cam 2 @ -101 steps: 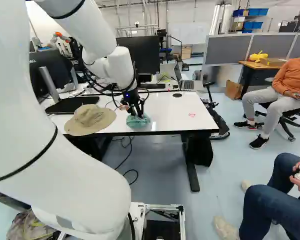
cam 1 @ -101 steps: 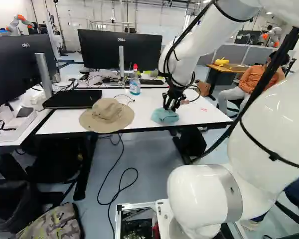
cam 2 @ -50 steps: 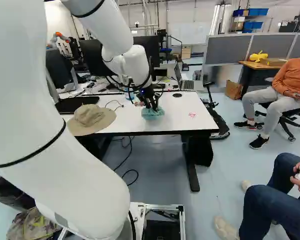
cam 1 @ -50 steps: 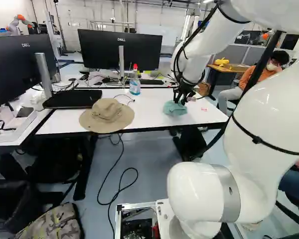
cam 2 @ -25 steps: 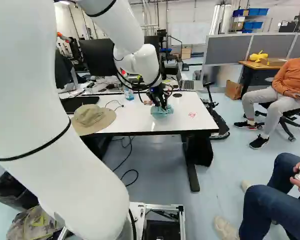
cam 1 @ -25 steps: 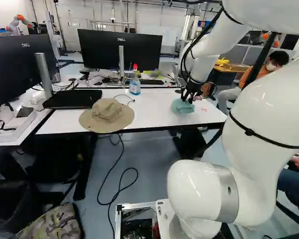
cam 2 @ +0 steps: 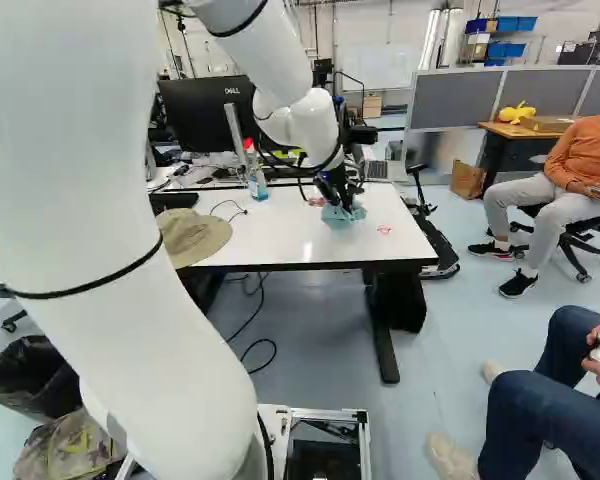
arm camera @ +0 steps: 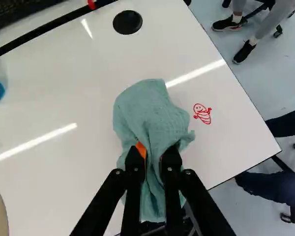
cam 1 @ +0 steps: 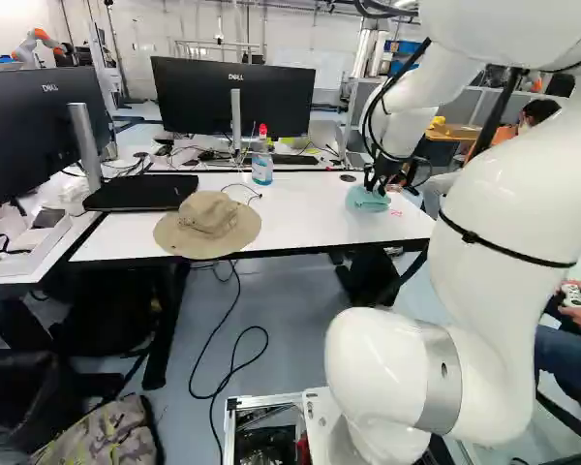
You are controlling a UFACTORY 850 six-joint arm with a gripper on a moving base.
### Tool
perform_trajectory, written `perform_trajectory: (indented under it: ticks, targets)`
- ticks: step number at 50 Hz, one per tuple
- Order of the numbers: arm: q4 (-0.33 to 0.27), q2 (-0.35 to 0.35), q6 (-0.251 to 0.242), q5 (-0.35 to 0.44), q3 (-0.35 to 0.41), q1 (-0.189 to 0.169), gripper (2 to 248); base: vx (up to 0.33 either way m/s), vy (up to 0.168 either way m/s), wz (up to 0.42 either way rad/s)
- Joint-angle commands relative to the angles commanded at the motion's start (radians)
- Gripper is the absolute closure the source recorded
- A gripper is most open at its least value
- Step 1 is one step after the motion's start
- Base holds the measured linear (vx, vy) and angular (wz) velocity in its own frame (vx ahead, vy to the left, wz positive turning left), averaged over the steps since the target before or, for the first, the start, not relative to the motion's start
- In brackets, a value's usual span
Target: Clean the table with the green towel
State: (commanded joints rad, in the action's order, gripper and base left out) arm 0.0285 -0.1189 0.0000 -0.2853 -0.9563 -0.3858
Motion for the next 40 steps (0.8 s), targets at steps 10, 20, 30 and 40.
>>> perform_trajectory:
  ticks: [10,20,30,40]
  targets:
    - [0.0,-0.063,0.0,0.035,-0.044,-0.026,202,0.0,0.0,0.0]
    - [0.0,-0.116,0.0,0.086,-0.078,-0.053,202,0.0,0.0,0.0]
    - [0.0,-0.16,0.0,0.121,-0.102,-0.083,202,0.0,0.0,0.0]
    - [0.0,-0.2,0.0,0.153,-0.124,-0.112,202,0.0,0.0,0.0]
